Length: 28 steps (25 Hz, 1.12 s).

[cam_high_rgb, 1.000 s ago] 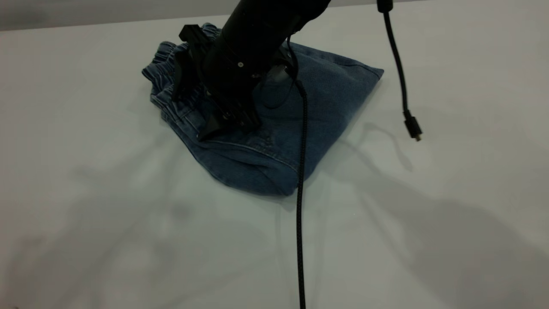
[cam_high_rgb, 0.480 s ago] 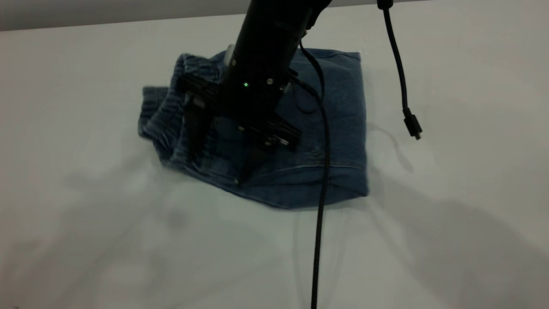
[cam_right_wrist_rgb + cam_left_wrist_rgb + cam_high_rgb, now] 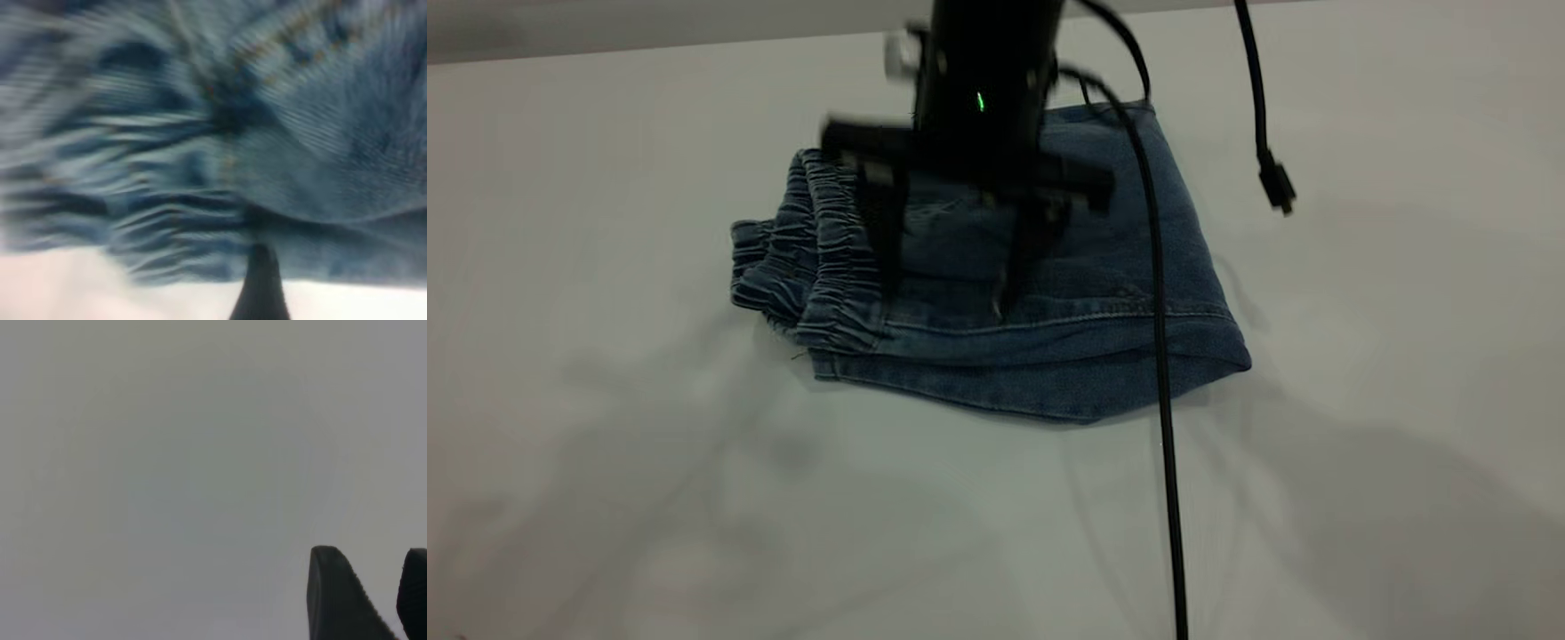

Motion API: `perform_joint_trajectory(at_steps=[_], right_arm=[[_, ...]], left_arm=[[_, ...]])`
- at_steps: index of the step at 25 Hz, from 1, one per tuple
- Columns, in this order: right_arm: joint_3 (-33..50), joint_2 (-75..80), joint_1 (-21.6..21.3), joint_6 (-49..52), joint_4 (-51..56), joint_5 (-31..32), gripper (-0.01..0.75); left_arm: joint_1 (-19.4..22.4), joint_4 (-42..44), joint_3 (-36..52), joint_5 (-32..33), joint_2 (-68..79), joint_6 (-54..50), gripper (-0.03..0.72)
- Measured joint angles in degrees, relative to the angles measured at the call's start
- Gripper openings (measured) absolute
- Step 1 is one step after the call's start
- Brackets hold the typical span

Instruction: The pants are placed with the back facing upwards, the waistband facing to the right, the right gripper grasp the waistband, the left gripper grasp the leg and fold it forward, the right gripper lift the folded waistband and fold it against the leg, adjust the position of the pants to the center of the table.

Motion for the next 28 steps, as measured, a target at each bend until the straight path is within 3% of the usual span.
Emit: perform_joint_trajectory(at_steps=[5, 11, 15, 28], right_arm=[[-7.81, -0.61, 0.00, -2.25, 0.29, 3.34, 0.489], [-17.14, -5.53, 1.53, -13.23, -0.94, 4.99, 0.456], [-18.17, -11.67, 1.81, -20.54, -1.85, 5.15, 0.440], [-18.11, -37.71, 1.69, -34.48, -1.84, 5.15, 0.437]], left_arm=[[0.00, 0.00, 0.00, 0.00, 0.00, 0.00, 0.244], [0.00, 2.79, 0.00, 0.55, -0.56, 0.04, 0.244], [0.00, 5.68, 0.00, 2.12, -2.11, 0.04, 0.244], [0.00, 4.07, 0.00, 26.13, -16.40, 0.04, 0.244]])
